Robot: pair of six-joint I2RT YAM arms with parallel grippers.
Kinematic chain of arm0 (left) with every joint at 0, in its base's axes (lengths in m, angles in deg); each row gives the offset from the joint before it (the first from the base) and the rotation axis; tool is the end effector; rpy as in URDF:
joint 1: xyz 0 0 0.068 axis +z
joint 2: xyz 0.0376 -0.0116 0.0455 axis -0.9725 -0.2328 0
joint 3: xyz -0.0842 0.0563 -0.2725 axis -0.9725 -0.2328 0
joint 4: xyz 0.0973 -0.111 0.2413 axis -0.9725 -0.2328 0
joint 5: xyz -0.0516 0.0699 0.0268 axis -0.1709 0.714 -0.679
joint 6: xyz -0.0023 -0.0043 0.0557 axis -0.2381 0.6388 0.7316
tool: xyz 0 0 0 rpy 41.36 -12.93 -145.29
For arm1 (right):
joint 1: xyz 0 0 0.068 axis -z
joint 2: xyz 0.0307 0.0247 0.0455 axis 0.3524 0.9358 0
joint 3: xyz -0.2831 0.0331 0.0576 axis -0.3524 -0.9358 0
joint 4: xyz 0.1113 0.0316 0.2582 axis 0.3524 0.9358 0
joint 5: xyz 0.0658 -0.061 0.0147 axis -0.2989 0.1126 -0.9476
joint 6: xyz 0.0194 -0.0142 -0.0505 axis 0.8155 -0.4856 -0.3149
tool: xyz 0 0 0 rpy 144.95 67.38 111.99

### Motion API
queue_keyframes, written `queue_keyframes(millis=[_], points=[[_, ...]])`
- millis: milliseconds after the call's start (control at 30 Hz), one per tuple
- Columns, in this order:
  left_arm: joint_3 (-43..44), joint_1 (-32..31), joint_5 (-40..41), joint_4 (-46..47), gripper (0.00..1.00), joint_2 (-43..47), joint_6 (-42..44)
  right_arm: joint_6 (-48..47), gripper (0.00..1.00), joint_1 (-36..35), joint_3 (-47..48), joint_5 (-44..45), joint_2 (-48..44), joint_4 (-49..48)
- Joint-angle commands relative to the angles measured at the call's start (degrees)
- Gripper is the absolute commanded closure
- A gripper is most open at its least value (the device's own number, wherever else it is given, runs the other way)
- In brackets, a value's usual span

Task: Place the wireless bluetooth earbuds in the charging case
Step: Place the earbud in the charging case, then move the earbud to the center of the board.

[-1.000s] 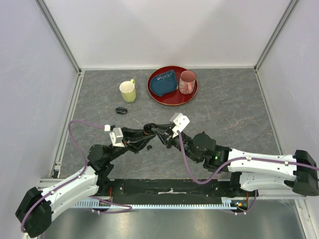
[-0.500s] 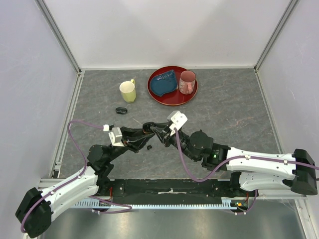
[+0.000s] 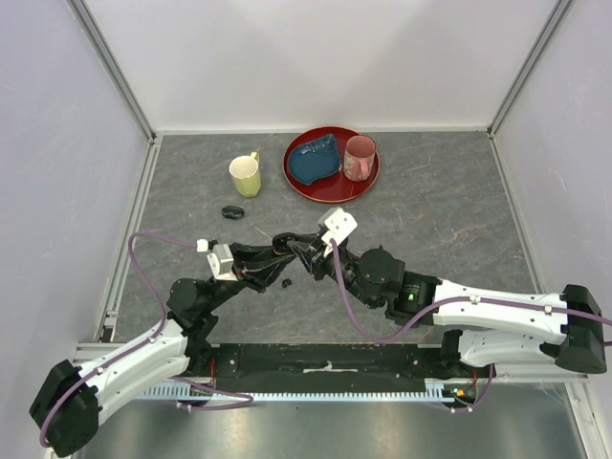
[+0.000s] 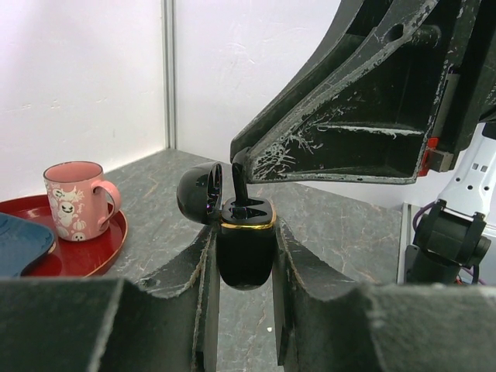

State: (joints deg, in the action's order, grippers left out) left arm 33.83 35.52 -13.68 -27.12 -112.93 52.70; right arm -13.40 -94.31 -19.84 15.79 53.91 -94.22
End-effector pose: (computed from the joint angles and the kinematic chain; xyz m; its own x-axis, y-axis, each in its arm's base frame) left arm 0.1116 -0.1133 0.2550 0.1402 -0.4052 -0.9034 0.8906 0.4504 -0.0638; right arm 0.0964 0.2702 0.3574 -0.0337 0.0689 -0.9971 -0.7456 0.6626 0.0710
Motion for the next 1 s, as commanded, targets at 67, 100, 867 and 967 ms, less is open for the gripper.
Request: queue_keyframes(millis=[67,100,867,967], points=[[0.8,-0.1,3.6,8.9,0.98,1.2,2.8,2.5,0.96,-0.8,1.2,-2.3,1.1,6.5],[0.8,0.0,3.6,8.9,0.98,1.2,2.8,2.5,0.96,-0.9,1.2,-2.3,1.2,6.5],[0.0,-0.1,3.4,6.8,0.98,3.4,3.5,12.0,0.04,0.7,3.4,10.8,-8.7,3.4],[0.1,-0.1,3.6,6.1,0.98,4.0,3.7,13.5,0.02,1.5,6.1,11.8,-9.9,8.1]])
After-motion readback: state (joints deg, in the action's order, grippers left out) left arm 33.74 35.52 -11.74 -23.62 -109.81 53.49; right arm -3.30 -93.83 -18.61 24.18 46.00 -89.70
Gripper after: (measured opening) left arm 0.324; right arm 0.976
